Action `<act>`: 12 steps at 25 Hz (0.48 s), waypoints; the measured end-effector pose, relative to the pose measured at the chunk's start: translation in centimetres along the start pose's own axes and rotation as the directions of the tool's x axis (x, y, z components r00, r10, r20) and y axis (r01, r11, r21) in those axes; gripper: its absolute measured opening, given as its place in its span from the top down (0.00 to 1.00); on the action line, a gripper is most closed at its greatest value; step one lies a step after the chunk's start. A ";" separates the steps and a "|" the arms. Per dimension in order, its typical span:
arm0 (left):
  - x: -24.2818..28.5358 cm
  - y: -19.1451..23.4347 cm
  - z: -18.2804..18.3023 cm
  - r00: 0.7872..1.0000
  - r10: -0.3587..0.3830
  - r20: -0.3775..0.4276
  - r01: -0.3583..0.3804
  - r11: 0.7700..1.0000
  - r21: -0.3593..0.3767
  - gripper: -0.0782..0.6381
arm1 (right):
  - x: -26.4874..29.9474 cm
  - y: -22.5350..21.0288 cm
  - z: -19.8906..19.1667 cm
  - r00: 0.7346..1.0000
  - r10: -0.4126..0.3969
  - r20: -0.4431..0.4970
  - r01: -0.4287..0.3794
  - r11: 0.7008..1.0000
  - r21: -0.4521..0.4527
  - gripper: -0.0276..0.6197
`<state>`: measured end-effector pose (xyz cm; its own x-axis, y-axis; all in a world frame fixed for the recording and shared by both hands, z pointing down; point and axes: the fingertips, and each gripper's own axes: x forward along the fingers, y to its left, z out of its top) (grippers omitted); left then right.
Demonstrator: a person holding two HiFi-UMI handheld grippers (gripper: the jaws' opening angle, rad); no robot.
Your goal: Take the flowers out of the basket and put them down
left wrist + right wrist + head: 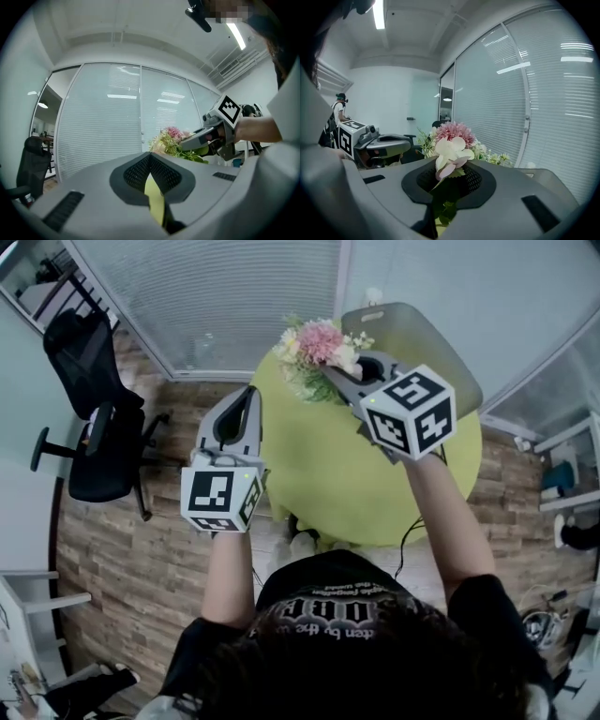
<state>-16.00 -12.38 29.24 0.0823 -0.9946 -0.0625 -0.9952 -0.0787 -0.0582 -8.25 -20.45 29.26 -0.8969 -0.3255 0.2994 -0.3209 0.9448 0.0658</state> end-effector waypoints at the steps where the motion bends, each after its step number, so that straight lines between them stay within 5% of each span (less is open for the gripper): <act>1: -0.4 0.4 -0.1 1.000 0.013 -0.003 -0.013 1.000 -0.002 0.89 | 0.5 0.4 -0.5 1.000 0.010 0.005 -0.011 1.000 0.010 0.85; 12: -2.8 4.4 -1.8 0.996 0.084 -0.024 -0.084 0.996 -0.009 0.89 | 7.3 3.7 -6.6 0.995 0.084 0.056 -0.089 0.991 0.096 0.84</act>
<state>-20.73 -10.10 30.92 -0.0029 -0.9990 -0.0436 -0.9990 0.0048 -0.0439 -13.99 -19.04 37.97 -0.9361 -0.2469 0.2506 -0.2678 0.9621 -0.0524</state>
